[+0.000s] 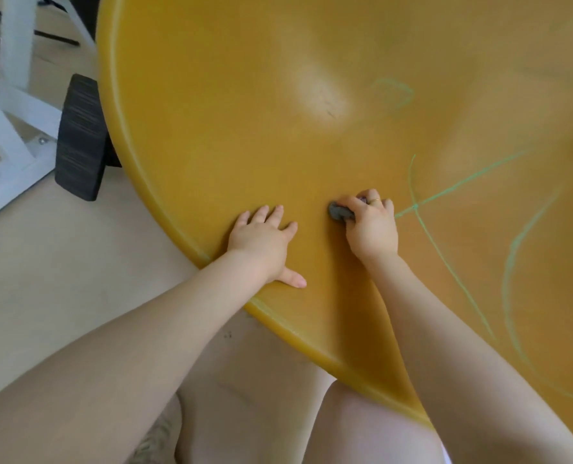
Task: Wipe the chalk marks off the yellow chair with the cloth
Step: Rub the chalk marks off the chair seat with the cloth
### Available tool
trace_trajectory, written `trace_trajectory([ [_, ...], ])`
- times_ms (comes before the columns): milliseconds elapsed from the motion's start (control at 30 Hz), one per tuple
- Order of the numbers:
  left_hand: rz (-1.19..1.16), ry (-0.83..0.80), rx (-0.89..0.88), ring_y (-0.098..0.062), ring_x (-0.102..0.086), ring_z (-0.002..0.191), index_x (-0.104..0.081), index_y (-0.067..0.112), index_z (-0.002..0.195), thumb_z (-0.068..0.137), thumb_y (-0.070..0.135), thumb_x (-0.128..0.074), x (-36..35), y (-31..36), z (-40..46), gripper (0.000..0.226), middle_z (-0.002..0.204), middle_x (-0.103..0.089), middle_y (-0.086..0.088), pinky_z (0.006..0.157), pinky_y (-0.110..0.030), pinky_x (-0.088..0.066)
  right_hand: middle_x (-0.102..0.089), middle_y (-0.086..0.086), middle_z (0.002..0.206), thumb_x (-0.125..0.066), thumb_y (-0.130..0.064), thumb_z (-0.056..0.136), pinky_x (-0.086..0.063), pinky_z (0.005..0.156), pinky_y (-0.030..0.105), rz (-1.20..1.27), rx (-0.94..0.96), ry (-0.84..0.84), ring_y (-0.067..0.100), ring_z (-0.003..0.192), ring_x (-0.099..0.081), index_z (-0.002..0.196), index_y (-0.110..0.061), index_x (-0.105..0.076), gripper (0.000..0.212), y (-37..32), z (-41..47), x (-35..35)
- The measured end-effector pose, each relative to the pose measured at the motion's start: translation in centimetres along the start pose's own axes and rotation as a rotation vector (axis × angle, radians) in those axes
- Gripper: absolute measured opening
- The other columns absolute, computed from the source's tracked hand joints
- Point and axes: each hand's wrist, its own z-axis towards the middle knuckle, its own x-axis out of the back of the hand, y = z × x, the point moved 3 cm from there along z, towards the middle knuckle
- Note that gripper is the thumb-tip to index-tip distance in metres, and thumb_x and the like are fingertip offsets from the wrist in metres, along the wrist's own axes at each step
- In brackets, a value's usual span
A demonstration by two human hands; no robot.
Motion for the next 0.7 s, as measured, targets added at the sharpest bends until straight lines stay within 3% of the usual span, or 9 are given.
trace_trajectory([
  [167, -0.027, -0.011, 0.022, -0.024, 0.008, 0.144, 0.001, 0.03, 0.15, 0.071, 0.075, -0.053, 0.3, 0.3, 0.4, 0.105, 0.157, 0.015, -0.001, 0.116, -0.04, -0.002, -0.056, 0.008, 0.092, -0.041, -0.012, 0.075, -0.028, 0.067, 0.025, 0.151, 0.229, -0.054, 0.026, 0.069, -0.043, 0.095, -0.022, -0.07, 0.037, -1.3, -7.8, 1.4],
  [233, -0.04, -0.024, 0.022, -0.026, 0.009, 0.144, 0.002, 0.029, 0.15, 0.071, 0.073, -0.055, 0.4, 0.6, 0.5, 0.106, 0.156, 0.016, -0.002, 0.116, -0.039, -0.001, -0.058, 0.008, 0.091, -0.046, -0.006, 0.069, -0.03, 0.068, 0.025, 0.185, 0.249, -0.116, 0.024, 0.067, -0.041, 0.093, -0.021, -0.07, 0.037, -1.9, -10.4, 1.8],
  [400, -0.053, -0.03, 0.025, -0.026, 0.01, 0.144, 0.003, 0.031, 0.149, 0.073, 0.073, -0.053, 0.4, 0.6, 0.4, 0.104, 0.156, 0.018, -0.002, 0.117, -0.037, 0.0, -0.058, 0.013, 0.092, -0.06, 0.0, 0.071, -0.039, 0.071, 0.032, 0.109, 0.335, -0.149, 0.03, 0.067, -0.046, 0.096, -0.018, -0.069, 0.032, -0.8, -6.5, 1.2],
  [533, -0.054, -0.027, 0.02, -0.024, 0.012, 0.144, 0.004, 0.032, 0.149, 0.074, 0.072, -0.052, 0.3, 0.5, 0.5, 0.102, 0.156, 0.019, -0.001, 0.117, -0.037, 0.0, -0.052, 0.014, 0.108, -0.048, -0.009, 0.09, -0.039, 0.075, 0.036, 0.008, 0.117, 0.004, 0.033, 0.088, -0.043, 0.111, -0.021, -0.065, 0.029, 1.6, 1.2, 0.6],
  [700, -0.068, -0.03, 0.022, -0.023, 0.013, 0.144, 0.004, 0.033, 0.149, 0.074, 0.071, -0.053, 0.1, 0.5, 0.5, 0.102, 0.155, 0.02, 0.0, 0.117, -0.037, 0.001, -0.047, 0.01, 0.117, -0.04, -0.007, 0.092, -0.034, 0.071, 0.032, -0.013, -0.037, 0.05, 0.03, 0.093, -0.037, 0.115, -0.024, -0.062, 0.036, 2.1, 3.2, 0.3],
])
